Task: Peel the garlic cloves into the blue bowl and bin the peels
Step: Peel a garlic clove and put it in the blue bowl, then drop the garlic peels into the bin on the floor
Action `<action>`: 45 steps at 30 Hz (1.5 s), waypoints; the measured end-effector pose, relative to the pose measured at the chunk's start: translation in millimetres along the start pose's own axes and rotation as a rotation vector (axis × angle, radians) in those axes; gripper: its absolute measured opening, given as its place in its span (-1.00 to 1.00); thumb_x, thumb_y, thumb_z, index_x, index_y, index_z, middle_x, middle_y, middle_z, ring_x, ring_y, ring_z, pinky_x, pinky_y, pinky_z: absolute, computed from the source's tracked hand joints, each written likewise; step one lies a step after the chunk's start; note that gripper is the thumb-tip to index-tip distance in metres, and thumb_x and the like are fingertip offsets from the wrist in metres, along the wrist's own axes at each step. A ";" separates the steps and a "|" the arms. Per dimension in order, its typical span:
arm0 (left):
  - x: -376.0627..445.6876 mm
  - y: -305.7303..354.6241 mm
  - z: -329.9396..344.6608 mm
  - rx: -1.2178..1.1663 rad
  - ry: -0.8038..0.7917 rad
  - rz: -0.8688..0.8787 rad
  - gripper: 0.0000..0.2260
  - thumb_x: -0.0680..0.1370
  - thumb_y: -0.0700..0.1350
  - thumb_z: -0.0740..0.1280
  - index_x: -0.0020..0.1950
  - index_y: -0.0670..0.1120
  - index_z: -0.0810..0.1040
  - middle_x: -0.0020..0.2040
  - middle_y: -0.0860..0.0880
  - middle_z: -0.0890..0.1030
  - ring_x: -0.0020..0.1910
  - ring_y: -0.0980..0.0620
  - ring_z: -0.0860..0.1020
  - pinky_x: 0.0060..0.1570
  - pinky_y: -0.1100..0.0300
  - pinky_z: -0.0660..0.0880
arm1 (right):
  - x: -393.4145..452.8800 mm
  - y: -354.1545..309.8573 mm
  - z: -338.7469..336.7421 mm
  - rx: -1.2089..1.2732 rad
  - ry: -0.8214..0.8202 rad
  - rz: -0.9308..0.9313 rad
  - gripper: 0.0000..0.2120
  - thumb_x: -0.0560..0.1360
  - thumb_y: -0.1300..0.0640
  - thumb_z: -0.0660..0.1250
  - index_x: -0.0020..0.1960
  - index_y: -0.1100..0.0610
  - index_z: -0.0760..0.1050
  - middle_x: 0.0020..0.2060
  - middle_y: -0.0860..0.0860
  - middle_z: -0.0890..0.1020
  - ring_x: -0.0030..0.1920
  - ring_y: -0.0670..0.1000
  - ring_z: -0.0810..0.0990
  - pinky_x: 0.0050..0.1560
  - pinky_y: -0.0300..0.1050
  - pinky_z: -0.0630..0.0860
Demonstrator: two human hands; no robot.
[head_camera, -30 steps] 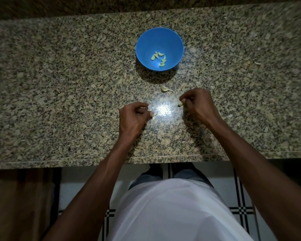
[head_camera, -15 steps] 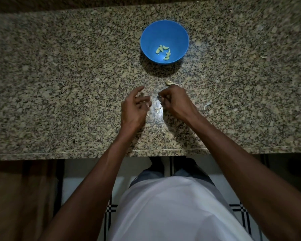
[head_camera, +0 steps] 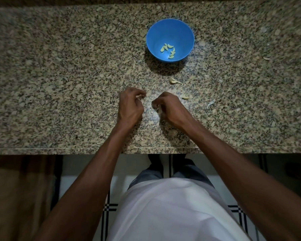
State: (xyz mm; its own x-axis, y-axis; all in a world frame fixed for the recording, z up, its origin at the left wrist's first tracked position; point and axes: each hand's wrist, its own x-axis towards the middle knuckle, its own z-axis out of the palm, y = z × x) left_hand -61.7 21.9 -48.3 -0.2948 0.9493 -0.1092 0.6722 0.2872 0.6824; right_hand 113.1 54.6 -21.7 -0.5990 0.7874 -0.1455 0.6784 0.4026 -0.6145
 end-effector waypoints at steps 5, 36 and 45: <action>-14.5 3.2 10.7 0.201 -0.150 0.178 -0.52 0.55 -0.42 0.21 0.44 -0.12 0.48 0.36 -0.13 0.38 0.35 -0.09 0.31 0.33 0.03 0.45 | -11.3 13.5 -2.9 -0.023 0.134 0.145 -0.79 0.61 0.33 0.40 0.23 0.30 0.65 0.15 0.22 0.58 0.04 0.07 0.55 -0.06 -0.43 0.46; -88.1 37.1 37.8 0.269 0.069 0.098 -0.82 0.63 -0.25 0.32 -0.01 -0.17 0.74 -0.18 -0.13 0.55 -0.23 -0.06 0.51 -0.27 0.11 0.35 | -47.6 6.8 40.2 -0.071 0.097 0.065 -0.87 0.63 0.26 0.21 0.04 0.31 0.50 -0.09 0.11 0.44 -0.16 -0.03 0.29 -0.19 -0.22 0.21; -93.2 36.9 47.5 0.236 0.061 0.111 -0.84 0.67 -0.24 0.23 -0.01 -0.27 0.56 -0.07 -0.22 0.55 -0.11 -0.13 0.49 -0.08 0.00 0.42 | -53.9 8.1 27.7 -0.166 0.069 -0.050 -0.88 0.53 0.35 0.26 -0.18 0.30 0.51 -0.18 0.22 0.52 -0.18 0.15 0.47 -0.25 0.07 0.34</action>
State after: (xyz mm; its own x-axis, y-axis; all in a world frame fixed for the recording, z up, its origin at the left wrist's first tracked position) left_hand 22.8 -49.9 -47.2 -0.2466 0.9691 0.0056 0.8403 0.2109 0.4994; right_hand 139.1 2.5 -40.4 -0.6072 0.7922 -0.0605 0.7127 0.5095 -0.4822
